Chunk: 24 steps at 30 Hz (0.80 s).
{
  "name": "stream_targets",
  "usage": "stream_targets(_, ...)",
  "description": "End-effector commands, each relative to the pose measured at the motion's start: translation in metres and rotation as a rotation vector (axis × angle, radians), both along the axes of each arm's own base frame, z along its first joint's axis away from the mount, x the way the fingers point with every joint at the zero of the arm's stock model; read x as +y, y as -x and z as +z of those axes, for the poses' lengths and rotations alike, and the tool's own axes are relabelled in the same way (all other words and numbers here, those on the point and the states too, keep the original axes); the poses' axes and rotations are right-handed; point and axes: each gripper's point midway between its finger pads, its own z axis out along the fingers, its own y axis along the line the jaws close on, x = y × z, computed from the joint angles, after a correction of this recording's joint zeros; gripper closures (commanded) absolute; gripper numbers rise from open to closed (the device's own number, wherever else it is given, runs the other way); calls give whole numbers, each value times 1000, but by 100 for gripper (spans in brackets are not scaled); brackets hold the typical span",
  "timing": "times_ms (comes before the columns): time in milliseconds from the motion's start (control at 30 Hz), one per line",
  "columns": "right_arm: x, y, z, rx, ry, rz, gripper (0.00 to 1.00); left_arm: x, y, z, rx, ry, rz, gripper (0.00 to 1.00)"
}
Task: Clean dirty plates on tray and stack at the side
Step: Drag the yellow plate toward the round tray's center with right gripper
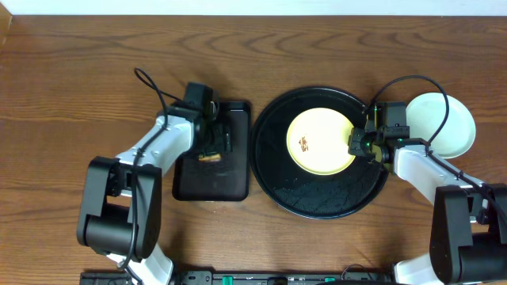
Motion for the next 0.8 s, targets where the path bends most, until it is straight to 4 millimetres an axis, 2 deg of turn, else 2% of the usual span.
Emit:
stream_targets(0, 1, -6, 3, -11, 5, 7, 76, 8, 5, -8, -2, -60, -5, 43)
stream_targets(67, 1, -5, 3, -9, 6, 7, 72, 8, 2, -8, -12, -62, -4, 89)
stream_targets(100, 1, -5, 3, -9, 6, 7, 72, 8, 1, -8, -15, -61, -3, 92)
stream_targets(167, 1, -5, 3, -9, 6, 7, 72, 8, -1, -7, -25, -59, -2, 92)
stream_targets(200, 1, -5, 3, -9, 6, 7, 72, 8, -2, -6, -28, -58, -2, 73)
stream_targets(233, 1, -5, 3, -9, 6, 6, 72, 7, -3, -5, -32, -57, -2, 38)
stream_targets(267, 1, -5, 3, -9, 6, 6, 72, 7, -5, -3, -38, -56, -2, 16)
stream_targets(367, 1, -5, 3, -10, 6, 7, 72, 5, -16, 6, -71, -48, -1, 14)
stream_targets(500, 1, -5, 3, -9, 6, 7, 70, 1, -32, 11, -135, -35, 1, 18)
stream_targets(633, 1, -5, 3, -9, 6, 7, 67, 5, -36, 12, -155, -56, 9, 45)
stream_targets(700, 1, -5, 3, -9, 6, 7, 66, 7, -37, 12, -160, -67, 13, 61)
stream_targets(767, 1, -5, 3, -9, 6, 7, 65, 7, -37, 12, -162, -72, 14, 66)
